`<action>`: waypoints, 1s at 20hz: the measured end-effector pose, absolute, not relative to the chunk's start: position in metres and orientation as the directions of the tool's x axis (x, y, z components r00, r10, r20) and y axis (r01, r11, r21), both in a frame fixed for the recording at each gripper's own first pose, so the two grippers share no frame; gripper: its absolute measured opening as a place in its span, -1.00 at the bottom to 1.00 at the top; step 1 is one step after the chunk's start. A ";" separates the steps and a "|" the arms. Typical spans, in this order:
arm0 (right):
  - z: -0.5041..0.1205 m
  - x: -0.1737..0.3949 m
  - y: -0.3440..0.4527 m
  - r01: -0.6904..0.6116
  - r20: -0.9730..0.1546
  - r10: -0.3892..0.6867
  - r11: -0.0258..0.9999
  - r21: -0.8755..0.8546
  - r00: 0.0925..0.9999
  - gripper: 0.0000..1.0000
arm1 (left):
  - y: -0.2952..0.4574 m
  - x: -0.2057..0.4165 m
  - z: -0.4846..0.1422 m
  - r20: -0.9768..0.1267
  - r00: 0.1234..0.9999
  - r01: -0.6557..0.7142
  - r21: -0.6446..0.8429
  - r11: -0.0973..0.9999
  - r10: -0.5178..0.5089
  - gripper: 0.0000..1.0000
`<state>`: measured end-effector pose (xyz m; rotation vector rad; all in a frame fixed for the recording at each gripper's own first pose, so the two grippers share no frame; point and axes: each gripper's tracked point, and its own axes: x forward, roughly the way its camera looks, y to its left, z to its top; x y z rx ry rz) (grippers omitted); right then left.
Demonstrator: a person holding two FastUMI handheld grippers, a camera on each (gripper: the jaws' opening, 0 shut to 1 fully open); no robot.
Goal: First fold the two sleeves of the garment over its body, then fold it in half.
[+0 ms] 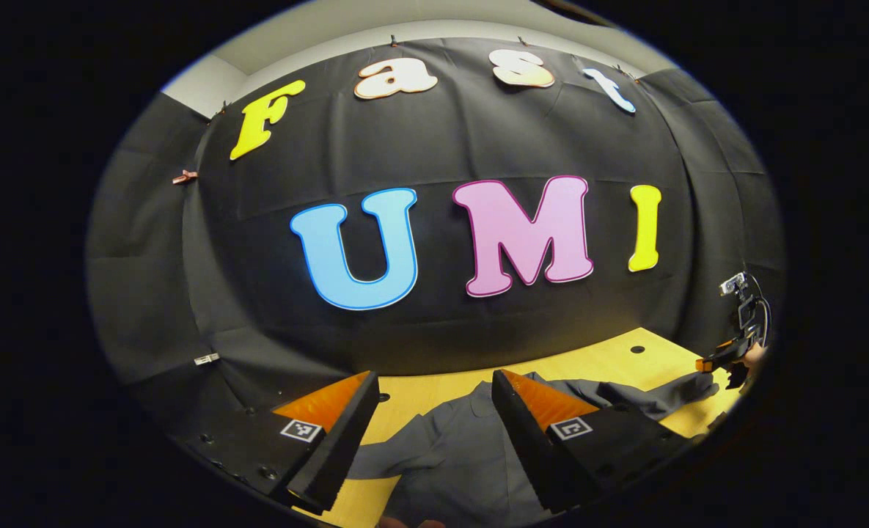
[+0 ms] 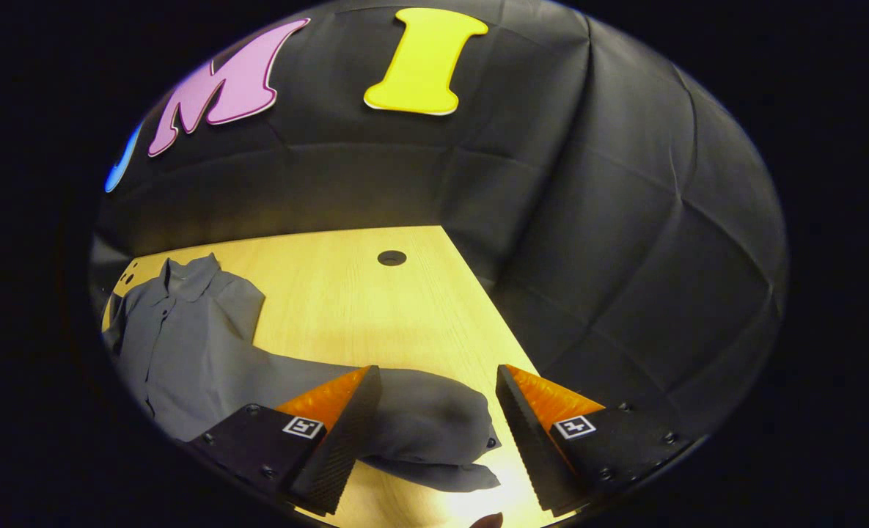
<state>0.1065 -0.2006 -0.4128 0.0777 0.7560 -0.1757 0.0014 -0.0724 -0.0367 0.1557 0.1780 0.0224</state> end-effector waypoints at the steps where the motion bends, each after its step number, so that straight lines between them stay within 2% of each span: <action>1: -0.423 0.107 -0.202 0.189 -0.704 -0.129 0.982 0.007 0.698 0.95 | -0.072 0.001 -0.038 -0.180 0.983 -0.016 0.156 0.988 0.044 0.94; 10: -0.489 0.076 -0.203 0.193 -0.827 -0.101 0.981 0.009 0.554 0.95 | -0.072 -0.001 -0.049 -0.212 0.972 -0.065 0.171 0.983 0.101 0.94; 12: -0.492 0.079 -0.190 0.191 -0.826 -0.037 0.978 0.087 0.563 1.00 | -0.069 -0.004 -0.050 -0.215 0.969 -0.085 0.177 0.981 0.123 0.94; 14: -0.492 0.079 -0.187 0.174 -0.825 0.002 0.977 0.122 0.565 0.24 | -0.062 -0.007 -0.052 -0.218 0.965 -0.105 0.179 0.978 0.144 0.94; 16: -0.493 0.080 -0.190 0.202 -0.832 -0.016 0.972 0.116 0.554 -0.67 | -0.054 -0.010 -0.053 -0.208 0.965 -0.122 0.183 0.976 0.159 0.94; 17: -0.481 0.084 -0.192 0.221 -0.820 -0.038 0.969 0.109 0.571 -0.87 | -0.047 -0.011 -0.054 -0.210 0.963 -0.128 0.185 0.974 0.167 0.94; 20: -0.431 0.098 -0.190 0.238 -0.746 -0.085 0.966 0.100 0.660 -0.87 | -0.023 -0.012 -0.055 -0.199 0.964 -0.141 0.171 0.975 0.175 0.94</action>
